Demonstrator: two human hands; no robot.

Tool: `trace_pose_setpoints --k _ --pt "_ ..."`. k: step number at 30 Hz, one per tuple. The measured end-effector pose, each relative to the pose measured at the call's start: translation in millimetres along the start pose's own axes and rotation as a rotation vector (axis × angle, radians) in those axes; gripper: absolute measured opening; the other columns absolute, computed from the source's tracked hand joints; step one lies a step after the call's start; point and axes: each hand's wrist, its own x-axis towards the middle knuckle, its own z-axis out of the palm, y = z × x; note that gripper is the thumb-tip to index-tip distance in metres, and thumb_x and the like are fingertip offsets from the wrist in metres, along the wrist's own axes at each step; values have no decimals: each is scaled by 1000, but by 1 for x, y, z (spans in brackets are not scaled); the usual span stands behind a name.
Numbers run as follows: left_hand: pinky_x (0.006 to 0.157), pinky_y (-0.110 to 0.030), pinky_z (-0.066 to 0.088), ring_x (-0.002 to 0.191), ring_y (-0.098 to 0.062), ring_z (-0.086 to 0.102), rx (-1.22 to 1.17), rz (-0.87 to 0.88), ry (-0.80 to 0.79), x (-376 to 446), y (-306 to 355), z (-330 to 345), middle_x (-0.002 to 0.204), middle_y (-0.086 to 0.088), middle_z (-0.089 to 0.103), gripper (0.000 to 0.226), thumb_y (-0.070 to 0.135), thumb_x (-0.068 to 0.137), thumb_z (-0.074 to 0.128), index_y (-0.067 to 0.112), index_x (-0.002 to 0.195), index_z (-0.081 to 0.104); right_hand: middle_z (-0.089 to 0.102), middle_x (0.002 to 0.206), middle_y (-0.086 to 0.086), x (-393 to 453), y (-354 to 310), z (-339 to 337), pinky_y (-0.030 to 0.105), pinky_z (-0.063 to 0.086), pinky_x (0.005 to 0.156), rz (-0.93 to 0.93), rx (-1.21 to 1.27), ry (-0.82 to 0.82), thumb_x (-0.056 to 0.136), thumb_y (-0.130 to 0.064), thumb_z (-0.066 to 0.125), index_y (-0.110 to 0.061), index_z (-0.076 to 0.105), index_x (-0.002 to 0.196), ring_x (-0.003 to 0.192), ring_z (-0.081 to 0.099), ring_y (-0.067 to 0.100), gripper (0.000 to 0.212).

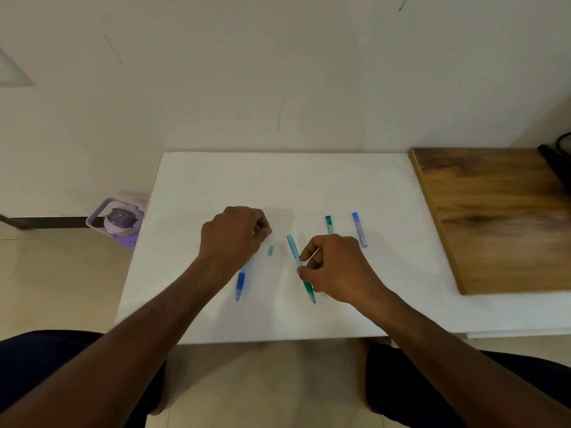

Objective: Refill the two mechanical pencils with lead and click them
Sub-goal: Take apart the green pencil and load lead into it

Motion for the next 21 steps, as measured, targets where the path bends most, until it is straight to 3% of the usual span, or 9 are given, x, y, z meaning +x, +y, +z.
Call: trace_pose_setpoints --k 6,12,17,21 --pt "67 -26 47 78 -10 64 -58 -1 72 -1 -3 -9 101 9 78 21 43 106 62 31 111 78 71 78 -6 4 3 13 20 59 76 -19 -37 44 82 -36 87 -24 70 94 70 70 12 24" --pt "62 -25 47 78 -9 67 -108 -30 96 -7 -20 -28 99 14 77 18 46 102 67 33 109 78 67 73 -6 10 8 9 20 56 71 -74 -81 99 81 -44 87 -23 69 90 65 66 7 29" --pt "55 -17 38 70 -7 63 -124 -15 84 -18 -26 -32 91 21 68 14 46 100 71 34 105 77 73 87 0 31 19 -26 29 58 78 -131 -188 359 90 -27 80 -13 74 96 79 69 14 16" --pt "56 -18 40 67 -5 62 -139 -3 91 -20 -31 -35 87 23 66 12 46 98 72 35 101 77 71 87 1 44 22 -30 32 59 73 -107 -307 385 91 -24 78 -13 72 91 79 69 19 12"
